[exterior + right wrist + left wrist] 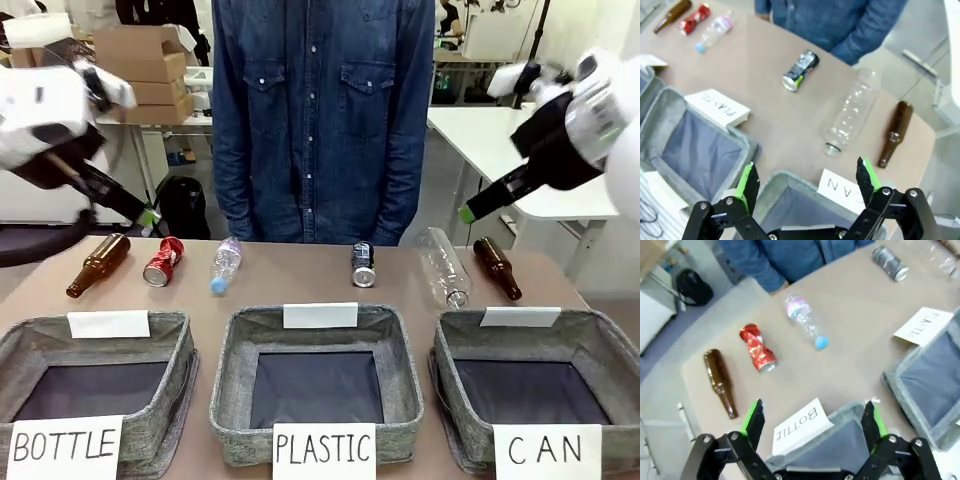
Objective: Sort the can waste into the basket.
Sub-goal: Pick up the can waste from the table and place it in the right Fabric basket.
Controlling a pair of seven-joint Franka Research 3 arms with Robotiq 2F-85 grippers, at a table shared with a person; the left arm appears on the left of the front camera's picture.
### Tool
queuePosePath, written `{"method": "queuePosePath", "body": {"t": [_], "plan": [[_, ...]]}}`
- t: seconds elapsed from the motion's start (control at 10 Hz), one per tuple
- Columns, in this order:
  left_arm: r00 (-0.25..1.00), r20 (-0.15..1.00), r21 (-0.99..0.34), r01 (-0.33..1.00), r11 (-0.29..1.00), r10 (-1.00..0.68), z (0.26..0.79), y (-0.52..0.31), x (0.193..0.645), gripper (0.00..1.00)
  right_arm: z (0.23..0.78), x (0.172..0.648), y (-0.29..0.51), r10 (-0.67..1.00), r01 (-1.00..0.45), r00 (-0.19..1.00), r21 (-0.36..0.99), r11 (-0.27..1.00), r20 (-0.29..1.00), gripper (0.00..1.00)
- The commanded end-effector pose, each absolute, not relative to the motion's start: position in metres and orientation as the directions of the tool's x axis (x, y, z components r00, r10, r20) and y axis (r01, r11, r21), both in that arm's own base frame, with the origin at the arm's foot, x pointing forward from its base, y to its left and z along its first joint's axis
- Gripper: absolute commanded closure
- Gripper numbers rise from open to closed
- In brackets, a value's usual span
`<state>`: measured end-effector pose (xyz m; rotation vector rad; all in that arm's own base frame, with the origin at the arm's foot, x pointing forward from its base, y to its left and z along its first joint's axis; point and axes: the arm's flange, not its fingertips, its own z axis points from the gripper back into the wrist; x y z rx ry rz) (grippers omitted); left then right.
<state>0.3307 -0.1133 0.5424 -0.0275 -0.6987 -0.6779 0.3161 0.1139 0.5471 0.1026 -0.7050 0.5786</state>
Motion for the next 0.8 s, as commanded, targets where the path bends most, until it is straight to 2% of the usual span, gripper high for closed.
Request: {"method": "queuePosePath", "body": {"t": [0.0, 0.1, 0.2, 0.3, 0.4, 0.5, 0.6, 0.7], "plan": [[0.498, 0.645, 0.030, 0.741, 0.671, -0.579, 0.563, -0.098, 0.319, 0.00, 0.562, 0.306, 0.097, 0.412, -0.496, 0.627, -0.069, 0.865, 0.661, 0.00], [0.542, 0.611, -0.106, 0.779, 0.619, -0.577, 0.562, -0.071, 0.321, 0.00, 0.567, 0.302, 0.069, 0.292, -0.454, 0.680, 0.073, 0.888, 0.672, 0.00], [0.580, 0.605, -0.323, 0.805, 0.498, -0.546, 0.558, -0.037, 0.321, 0.00, 0.578, 0.293, 0.034, 0.156, -0.447, 0.794, 0.390, 0.805, 0.587, 0.00], [0.662, 0.628, -0.518, 0.748, 0.415, -0.409, 0.546, -0.002, 0.327, 0.00, 0.579, 0.290, -0.004, 0.070, -0.381, 0.896, 0.680, 0.626, 0.438, 0.00], [0.735, 0.628, -0.673, 0.678, 0.296, -0.258, 0.531, 0.022, 0.336, 0.00, 0.576, 0.297, -0.028, -0.043, -0.220, 0.957, 0.811, 0.542, 0.288, 0.00], [0.803, 0.586, -0.780, 0.596, 0.190, -0.109, 0.516, 0.038, 0.345, 0.00, 0.569, 0.308, -0.047, -0.127, -0.091, 0.978, 0.883, 0.460, 0.167, 0.00], [0.846, 0.531, -0.847, 0.528, 0.065, 0.038, 0.502, 0.055, 0.350, 0.00, 0.562, 0.317, -0.062, -0.174, -0.011, 0.981, 0.921, 0.389, 0.085, 0.00], [0.863, 0.488, -0.870, 0.493, -0.005, 0.128, 0.490, 0.074, 0.353, 0.00, 0.554, 0.325, -0.074, -0.210, 0.009, 0.976, 0.946, 0.324, 0.062, 0.00]]}}
